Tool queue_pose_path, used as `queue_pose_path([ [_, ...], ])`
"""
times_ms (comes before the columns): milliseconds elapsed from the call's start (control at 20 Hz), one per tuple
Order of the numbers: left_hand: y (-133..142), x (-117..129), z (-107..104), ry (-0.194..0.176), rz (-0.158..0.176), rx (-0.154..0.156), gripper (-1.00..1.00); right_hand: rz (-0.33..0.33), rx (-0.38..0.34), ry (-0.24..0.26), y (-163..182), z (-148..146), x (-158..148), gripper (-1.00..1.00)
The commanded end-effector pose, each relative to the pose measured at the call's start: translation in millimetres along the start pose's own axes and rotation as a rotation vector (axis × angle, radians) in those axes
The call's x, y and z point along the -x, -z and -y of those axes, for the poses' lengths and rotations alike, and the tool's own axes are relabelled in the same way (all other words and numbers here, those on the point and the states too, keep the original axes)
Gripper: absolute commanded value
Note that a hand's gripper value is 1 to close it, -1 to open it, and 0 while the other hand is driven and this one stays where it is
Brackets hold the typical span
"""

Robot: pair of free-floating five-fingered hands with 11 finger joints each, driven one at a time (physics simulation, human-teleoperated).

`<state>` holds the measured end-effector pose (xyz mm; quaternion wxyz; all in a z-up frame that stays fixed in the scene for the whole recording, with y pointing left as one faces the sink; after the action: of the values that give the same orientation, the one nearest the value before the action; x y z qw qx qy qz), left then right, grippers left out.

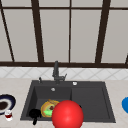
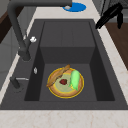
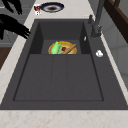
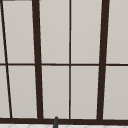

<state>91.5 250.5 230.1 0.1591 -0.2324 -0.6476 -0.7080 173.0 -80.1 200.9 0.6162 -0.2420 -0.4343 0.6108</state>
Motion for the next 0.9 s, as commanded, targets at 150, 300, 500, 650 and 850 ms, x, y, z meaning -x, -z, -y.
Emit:
queue_pose_path([
  [150,0,0,0,0.001,0.000,0.000,0.00,-0.004,-0.021,0.002,52,19,-29,-1.00],
  [300,0,0,0,0.001,-0.001,-0.001,0.00,-0.002,-0.039,0.012,79,23,-39,-1.00],
  [500,0,0,0,0.001,-0.001,-0.001,0.00,-0.006,-0.049,0.021,115,29,-51,-1.00],
  [650,0,0,0,0.002,-0.001,-0.001,0.00,-0.008,-0.063,0.030,142,32,-59,-1.00],
  [850,0,0,0,0.002,-0.001,-0.001,0.00,-0.001,-0.071,0.031,180,37,-70,-1.00],
])
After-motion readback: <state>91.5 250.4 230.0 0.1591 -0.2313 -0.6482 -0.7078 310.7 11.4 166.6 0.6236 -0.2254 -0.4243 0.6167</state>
